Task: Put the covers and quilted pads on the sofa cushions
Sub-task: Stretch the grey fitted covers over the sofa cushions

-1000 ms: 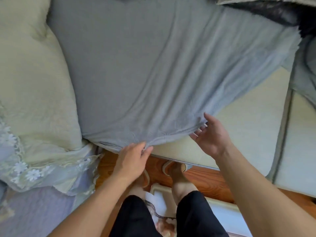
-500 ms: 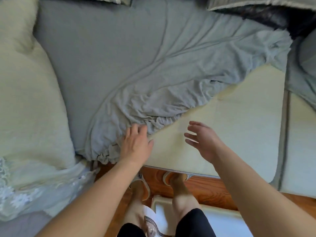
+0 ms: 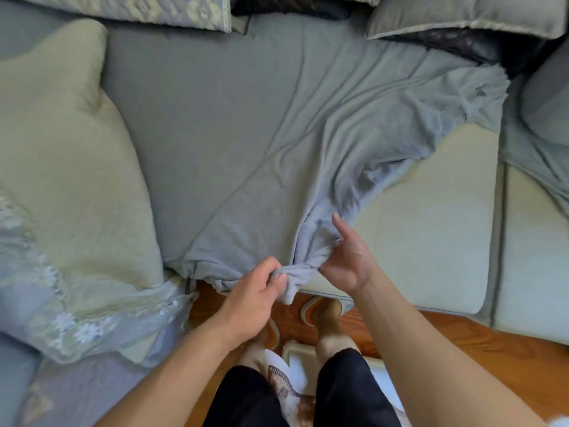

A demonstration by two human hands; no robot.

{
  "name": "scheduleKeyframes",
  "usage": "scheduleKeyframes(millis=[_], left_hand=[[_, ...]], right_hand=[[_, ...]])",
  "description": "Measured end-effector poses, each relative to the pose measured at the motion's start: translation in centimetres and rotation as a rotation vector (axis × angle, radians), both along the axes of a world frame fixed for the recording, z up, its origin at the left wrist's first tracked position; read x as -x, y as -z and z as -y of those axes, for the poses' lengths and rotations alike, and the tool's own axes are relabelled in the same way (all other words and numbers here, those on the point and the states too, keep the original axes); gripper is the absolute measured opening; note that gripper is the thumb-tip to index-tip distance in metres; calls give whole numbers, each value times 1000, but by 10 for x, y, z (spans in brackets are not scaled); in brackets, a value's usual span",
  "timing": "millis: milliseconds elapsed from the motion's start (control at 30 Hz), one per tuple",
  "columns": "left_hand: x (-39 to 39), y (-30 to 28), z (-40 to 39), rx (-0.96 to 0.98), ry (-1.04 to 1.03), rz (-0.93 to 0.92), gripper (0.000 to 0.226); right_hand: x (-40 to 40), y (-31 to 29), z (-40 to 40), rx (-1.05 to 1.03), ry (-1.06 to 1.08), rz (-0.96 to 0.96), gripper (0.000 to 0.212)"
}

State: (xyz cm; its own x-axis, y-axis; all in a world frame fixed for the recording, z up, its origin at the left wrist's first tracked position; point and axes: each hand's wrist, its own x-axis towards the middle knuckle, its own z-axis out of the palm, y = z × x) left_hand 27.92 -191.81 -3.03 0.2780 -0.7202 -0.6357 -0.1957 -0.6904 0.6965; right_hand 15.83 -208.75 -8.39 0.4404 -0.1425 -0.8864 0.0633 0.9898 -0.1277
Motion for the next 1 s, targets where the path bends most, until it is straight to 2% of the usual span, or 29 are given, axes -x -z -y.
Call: scheduleKeyframes(millis=[67, 133, 200, 267, 333, 400, 467, 567, 600, 633, 733, 800, 833, 900, 967, 1000], left_hand=[[-4, -33, -12, -24, -59, -4, 27], [-10, -60, -18, -73, -52, 42, 31], [-18, -85, -23, -105, 78, 139, 37], [-26, -101, -28, -142, 317, 266, 42], [-34, -99, -31, -160, 527, 406, 33], [-42, -96, -31, -147, 512, 463, 13], [-46, -98, -30, -98, 332, 512, 9], [-41, -111, -33, -62, 37, 660, 9], [-37, -114, -36, -79, -26, 684, 7], [-32, -114, -40, -99, -36, 694, 6], [-13, -105, -48, -150, 100, 543, 14], [-1, -99, -49, -170, 175, 340, 26], [2, -99, -50, -170, 210, 275, 36], [5, -96, -52, -194, 316, 260, 53], [2, -90, -54, -238, 432, 402, 61], [-1, -88, -54, -249, 442, 469, 58]], right_hand=[[2, -33, -1, -7, 127, 30, 44], [11, -67, 2, 43, 246, -38, 28], [25, -97, 4, 62, 336, -104, 28], [39, -124, 5, 78, 424, -132, 33], [51, -146, 7, 114, 512, -127, 37], [61, -163, 8, 147, 556, -105, 46], [67, -177, 4, 148, 439, -67, 54], [68, -191, -1, 161, 105, -165, 24], [69, -193, 0, 181, 77, -237, 20], [71, -190, 4, 227, 140, -305, 20], [79, -186, 19, 414, 469, -444, 29], [83, -188, 27, 372, 529, -386, 25], [85, -193, 29, 317, 495, -326, 26], [92, -208, 30, 236, 334, -252, 31], [99, -223, 26, 250, 136, -161, 38], [103, -227, 23, 259, 44, -113, 46]])
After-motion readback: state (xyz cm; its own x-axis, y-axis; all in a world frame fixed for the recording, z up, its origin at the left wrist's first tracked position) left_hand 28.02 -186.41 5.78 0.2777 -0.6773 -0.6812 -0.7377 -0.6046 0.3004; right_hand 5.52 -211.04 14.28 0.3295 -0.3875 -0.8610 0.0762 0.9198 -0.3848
